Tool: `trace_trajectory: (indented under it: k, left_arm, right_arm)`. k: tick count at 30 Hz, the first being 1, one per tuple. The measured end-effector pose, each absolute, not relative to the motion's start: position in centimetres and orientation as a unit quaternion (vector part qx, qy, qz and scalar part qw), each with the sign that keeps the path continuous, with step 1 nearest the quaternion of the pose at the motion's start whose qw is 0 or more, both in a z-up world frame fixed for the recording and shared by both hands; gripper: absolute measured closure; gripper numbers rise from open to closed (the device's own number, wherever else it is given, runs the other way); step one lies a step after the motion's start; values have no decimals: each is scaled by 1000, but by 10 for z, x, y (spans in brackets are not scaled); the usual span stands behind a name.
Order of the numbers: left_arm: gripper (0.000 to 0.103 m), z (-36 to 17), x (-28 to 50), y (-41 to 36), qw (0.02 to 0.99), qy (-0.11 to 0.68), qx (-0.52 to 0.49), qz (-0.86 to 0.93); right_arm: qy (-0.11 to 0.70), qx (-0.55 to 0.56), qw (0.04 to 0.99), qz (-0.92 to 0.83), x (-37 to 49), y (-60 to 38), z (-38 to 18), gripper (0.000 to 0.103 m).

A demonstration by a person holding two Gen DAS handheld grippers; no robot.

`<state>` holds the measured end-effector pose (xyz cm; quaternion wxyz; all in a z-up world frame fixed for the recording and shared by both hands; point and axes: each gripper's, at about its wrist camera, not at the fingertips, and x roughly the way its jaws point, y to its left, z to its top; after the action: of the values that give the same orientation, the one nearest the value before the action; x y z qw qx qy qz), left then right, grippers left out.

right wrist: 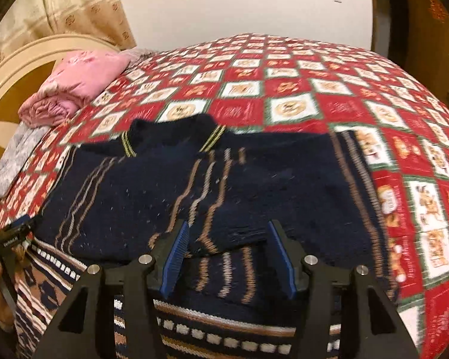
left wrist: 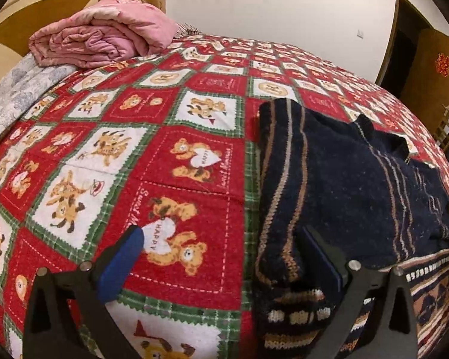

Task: Fold small clothes

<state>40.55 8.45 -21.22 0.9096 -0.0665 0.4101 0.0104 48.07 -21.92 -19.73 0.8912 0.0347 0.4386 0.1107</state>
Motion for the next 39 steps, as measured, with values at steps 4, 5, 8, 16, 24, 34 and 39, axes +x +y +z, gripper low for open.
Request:
trace_trajectory:
  k: [4,5,8,16,24,34,39]
  left_arm:
    - [0,-211,403,87,911,405,-76,1]
    - [0,-211,402,89,911,405,-82,-5]
    - [0,-210,402,94,910,402,-101,-13]
    - [0,-193,338,89,910,402,-96,6]
    - [0,-194,240,54,914,405,-7,17]
    - [0,-215,186,60,913,403,-52,26]
    - [0,-215,165,59,909,414,-52,10]
  right_arm:
    - [467,32,878,102,481,-221,-221,48]
    - [464,29,879,104,479,-221,-221,48]
    - [473,35,875,103,477,-227,-218,48]
    - [491,24,865,99,408,-245,-207,48]
    - [469,-62,877,90,297,-255,-214,48]
    - [439,-75,893,72,238,-264,-213,48]
    - [439,-64,893,71,216,-272,-212,48]
